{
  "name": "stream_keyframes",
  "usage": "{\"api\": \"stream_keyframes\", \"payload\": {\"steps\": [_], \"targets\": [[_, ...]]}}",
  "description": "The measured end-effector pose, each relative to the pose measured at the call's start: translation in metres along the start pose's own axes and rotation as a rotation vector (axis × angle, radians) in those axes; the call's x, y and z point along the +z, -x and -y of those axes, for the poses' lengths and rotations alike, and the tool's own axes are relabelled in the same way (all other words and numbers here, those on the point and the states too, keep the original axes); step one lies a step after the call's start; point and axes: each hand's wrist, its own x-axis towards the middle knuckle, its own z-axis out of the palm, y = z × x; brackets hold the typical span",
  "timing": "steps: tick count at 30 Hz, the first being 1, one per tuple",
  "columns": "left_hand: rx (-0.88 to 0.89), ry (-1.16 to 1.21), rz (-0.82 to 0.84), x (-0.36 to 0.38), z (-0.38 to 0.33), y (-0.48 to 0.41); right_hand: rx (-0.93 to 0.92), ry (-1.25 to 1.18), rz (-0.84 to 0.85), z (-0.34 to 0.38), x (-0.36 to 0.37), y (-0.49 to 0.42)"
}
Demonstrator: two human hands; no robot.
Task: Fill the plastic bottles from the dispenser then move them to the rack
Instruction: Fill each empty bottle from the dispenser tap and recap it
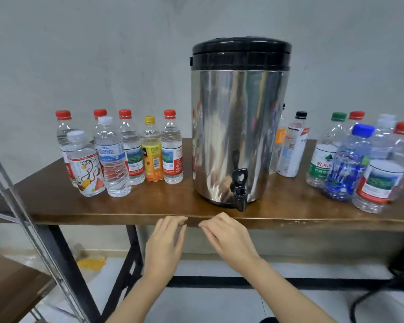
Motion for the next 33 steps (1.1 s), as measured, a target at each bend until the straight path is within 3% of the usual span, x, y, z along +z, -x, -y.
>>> {"api": "stream_keyframes", "payload": {"steps": [6,12,20,25,33], "targets": [[0.262,0.106,0.13,0.059,-0.074,0.007,0.134,0.119,-0.048,-0.056,-0.071,0.054],[0.431,0.15,0.14,0.117,-0.15,-0.037,0.341,0.223,-0.128,-0.098,-0.131,0.067],[0.375,0.024,0.295,0.176,-0.186,-0.092,0.519,0.316,-0.191,-0.141,-0.176,0.042],[0.29,0.124,0.347,0.19,-0.178,-0.096,0.606,0.423,-0.226,-0.173,-0.197,0.008],[0.254,0.203,0.323,0.189,-0.18,-0.094,0.751,0.662,0.11,-0.212,-0.214,-0.058]]}}
